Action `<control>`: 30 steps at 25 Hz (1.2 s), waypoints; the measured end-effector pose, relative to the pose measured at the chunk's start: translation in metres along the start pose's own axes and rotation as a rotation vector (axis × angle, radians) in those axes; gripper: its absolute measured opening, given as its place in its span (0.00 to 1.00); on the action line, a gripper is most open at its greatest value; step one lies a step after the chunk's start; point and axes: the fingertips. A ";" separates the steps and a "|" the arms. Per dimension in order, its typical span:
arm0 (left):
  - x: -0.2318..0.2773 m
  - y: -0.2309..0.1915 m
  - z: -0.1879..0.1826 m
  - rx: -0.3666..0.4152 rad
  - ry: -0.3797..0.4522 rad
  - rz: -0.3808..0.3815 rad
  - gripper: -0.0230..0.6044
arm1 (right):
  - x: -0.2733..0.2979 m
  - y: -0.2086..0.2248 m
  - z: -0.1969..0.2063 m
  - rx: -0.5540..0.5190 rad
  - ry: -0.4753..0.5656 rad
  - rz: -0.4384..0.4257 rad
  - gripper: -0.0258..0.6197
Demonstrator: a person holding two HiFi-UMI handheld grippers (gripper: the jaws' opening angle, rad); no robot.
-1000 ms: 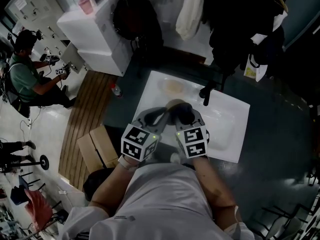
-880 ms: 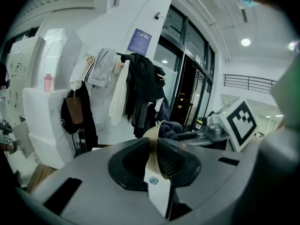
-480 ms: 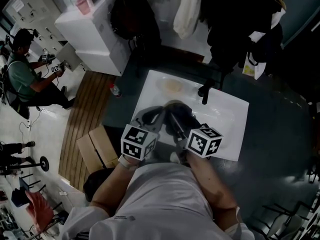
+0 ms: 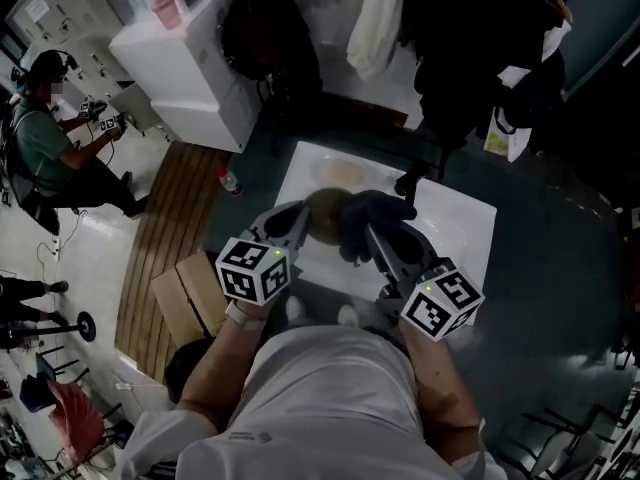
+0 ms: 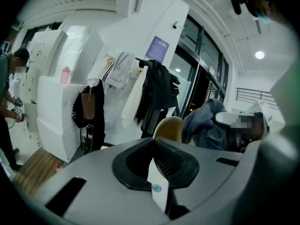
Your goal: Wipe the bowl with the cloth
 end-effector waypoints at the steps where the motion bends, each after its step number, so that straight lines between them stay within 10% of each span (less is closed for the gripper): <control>1: -0.001 -0.003 -0.001 -0.016 0.003 0.002 0.07 | -0.004 0.006 -0.007 0.006 0.026 0.001 0.15; 15: -0.008 0.008 -0.004 -0.379 0.020 0.304 0.07 | 0.018 0.013 -0.021 0.157 0.093 -0.212 0.15; 30: -0.015 -0.026 -0.013 -0.737 0.099 0.392 0.07 | 0.028 -0.047 0.016 0.180 0.002 -0.451 0.14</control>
Point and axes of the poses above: the fingertips, and each gripper's own axes: x forward along the fingers, y to its right, z out of its underside, and after that the axes turned 13 degrees about -x, right-handed
